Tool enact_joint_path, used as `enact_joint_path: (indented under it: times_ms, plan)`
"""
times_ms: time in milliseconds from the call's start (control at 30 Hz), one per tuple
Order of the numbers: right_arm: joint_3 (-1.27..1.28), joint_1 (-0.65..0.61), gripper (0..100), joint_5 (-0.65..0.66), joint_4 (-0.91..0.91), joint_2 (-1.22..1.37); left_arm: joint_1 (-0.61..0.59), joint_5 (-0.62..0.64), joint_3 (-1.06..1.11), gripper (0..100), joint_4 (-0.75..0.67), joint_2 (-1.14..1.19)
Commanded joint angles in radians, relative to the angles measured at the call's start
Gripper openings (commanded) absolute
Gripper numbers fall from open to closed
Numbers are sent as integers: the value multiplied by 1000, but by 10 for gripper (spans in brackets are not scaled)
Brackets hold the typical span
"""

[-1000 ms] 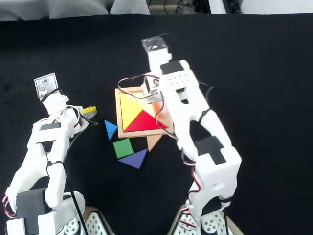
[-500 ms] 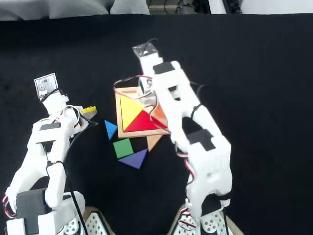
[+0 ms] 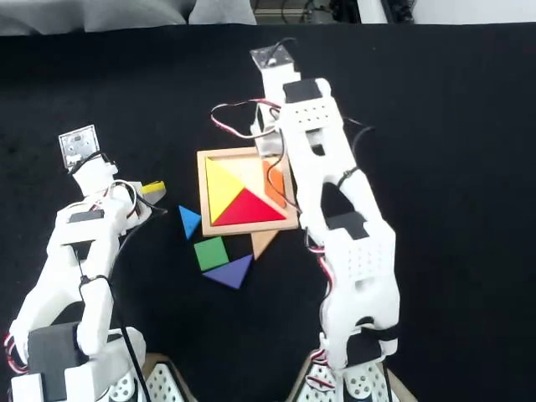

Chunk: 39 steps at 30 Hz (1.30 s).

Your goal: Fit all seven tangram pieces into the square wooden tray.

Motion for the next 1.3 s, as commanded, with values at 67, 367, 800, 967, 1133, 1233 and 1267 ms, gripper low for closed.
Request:
enact_joint_path:
  times_ms: [67,367,800,967,1133,1233,1267]
  plan:
    - [-85,15,11,21,-57,85,13,-5,-56,359,5,-5]
    - [-189,-3,11,64,86,139,13,-5,-58,359,5,-5]
    - [-122,-8,11,121,117,179,13,-5,-56,359,5,-5]
    - [-130,-8,11,127,178,176,13,-5,-56,359,5,-5]
    - [-156,-9,11,127,241,163,13,-5,-59,359,5,-5]
    - [-148,-11,11,130,264,127,13,-3,-59,359,5,-5]
    - [-145,-11,11,130,270,111,13,-3,-59,359,3,-5]
